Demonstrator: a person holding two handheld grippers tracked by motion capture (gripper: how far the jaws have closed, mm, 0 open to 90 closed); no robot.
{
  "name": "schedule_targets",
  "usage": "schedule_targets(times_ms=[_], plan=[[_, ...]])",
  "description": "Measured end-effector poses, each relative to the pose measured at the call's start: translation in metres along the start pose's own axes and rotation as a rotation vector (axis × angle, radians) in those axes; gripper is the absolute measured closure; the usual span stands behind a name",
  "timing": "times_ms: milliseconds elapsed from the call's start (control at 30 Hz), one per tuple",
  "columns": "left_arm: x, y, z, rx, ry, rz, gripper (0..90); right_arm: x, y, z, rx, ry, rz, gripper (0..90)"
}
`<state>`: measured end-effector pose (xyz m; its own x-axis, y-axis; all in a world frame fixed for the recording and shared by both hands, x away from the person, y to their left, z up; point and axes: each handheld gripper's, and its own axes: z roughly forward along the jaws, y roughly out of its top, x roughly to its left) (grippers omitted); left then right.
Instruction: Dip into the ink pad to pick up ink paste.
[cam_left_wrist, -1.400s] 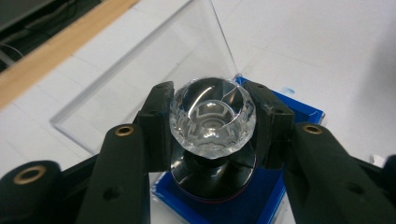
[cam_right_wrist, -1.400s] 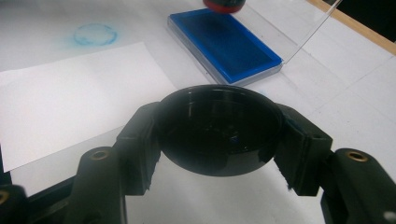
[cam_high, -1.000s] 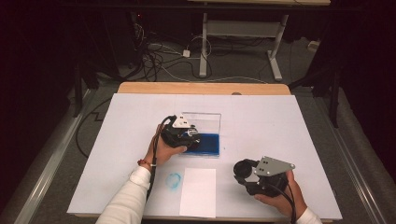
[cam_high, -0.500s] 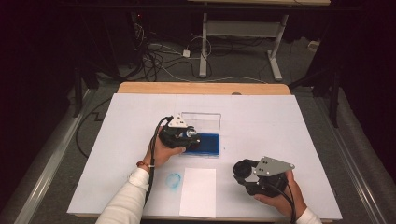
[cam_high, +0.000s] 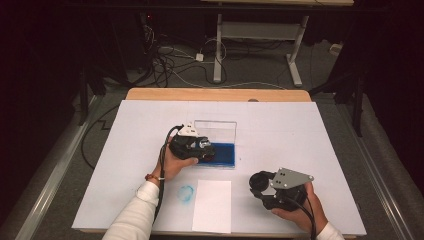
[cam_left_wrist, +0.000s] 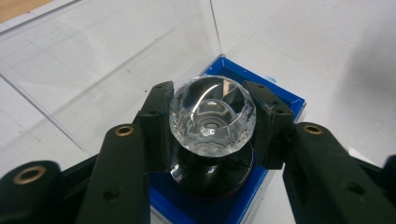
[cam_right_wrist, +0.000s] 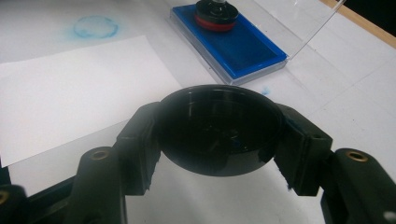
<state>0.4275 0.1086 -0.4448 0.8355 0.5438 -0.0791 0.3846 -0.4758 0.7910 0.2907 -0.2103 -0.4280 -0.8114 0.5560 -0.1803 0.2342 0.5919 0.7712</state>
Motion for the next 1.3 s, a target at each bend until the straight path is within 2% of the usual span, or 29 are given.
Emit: schedule_targets(times_ms=[433, 767, 1100, 1200, 1300], plan=[[-0.006, 0.006, 0.005, 0.048, 0.031, 0.042, 54.3, 0.002, 0.001, 0.000, 0.002, -0.001, -0.004, 38.6], [-0.008, 0.004, 0.007, 0.039, 0.043, 0.048, 54.3, 0.002, 0.001, 0.000, 0.001, -0.001, -0.006, 38.6], [-0.014, 0.001, 0.007, 0.022, 0.075, 0.077, 54.2, 0.002, 0.001, 0.000, 0.000, 0.000, -0.006, 38.6], [-0.013, 0.000, 0.006, 0.019, 0.068, 0.070, 54.2, 0.001, 0.001, 0.001, 0.001, 0.002, -0.004, 38.6], [-0.016, 0.001, 0.007, 0.027, 0.087, 0.083, 54.2, 0.002, 0.001, 0.000, 0.000, 0.001, -0.005, 38.6]])
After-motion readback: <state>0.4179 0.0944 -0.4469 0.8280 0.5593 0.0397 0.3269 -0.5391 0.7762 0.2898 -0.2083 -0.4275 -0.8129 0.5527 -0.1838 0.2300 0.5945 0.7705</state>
